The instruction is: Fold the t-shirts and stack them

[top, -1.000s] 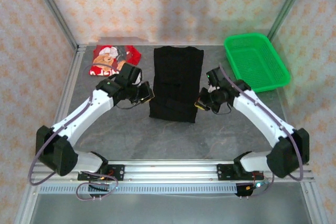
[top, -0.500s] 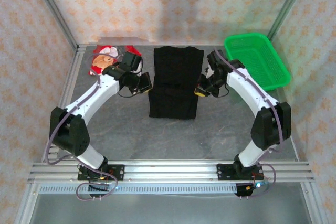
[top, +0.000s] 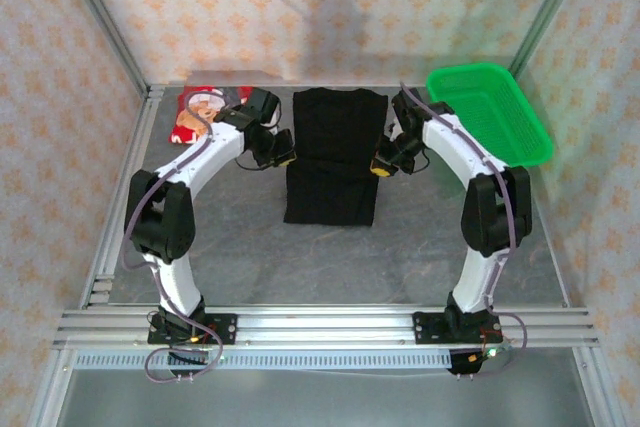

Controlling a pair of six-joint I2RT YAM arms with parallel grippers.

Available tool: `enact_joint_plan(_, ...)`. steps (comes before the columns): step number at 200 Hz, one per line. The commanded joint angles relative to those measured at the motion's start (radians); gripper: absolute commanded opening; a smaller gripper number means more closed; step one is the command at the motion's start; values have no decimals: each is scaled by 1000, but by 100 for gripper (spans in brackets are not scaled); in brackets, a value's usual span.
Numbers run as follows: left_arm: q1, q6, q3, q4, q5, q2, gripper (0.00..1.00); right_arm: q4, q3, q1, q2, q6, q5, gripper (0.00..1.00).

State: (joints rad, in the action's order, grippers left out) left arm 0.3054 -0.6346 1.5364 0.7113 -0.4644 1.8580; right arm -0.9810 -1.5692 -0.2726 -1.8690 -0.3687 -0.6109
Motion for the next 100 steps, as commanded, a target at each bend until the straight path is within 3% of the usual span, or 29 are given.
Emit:
enact_joint_plan(1,-15,24,51,18,12,38,0,-25,-50,16,-44,25,0,0)
enact_joint_plan(100,-29,44,176,9,54,230,0,7,-198,57,-262,22,-36,1)
